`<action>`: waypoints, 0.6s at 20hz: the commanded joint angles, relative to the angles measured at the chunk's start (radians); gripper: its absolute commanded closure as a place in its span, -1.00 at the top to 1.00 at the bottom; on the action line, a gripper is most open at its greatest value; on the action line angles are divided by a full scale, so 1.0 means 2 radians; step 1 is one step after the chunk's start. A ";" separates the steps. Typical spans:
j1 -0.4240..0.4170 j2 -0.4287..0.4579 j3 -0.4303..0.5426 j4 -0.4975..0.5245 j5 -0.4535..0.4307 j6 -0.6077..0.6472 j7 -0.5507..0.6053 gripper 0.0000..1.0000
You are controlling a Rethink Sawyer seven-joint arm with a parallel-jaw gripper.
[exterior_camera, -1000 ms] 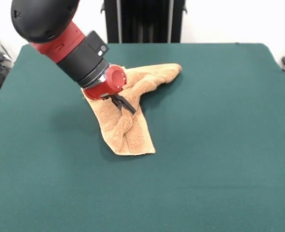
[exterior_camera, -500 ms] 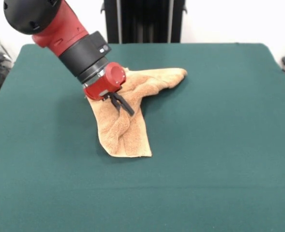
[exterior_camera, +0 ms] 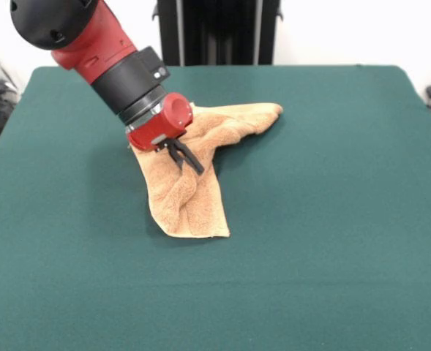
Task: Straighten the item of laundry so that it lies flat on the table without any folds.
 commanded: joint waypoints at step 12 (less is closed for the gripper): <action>0.027 0.172 0.049 -0.038 -0.075 0.056 0.096 1.00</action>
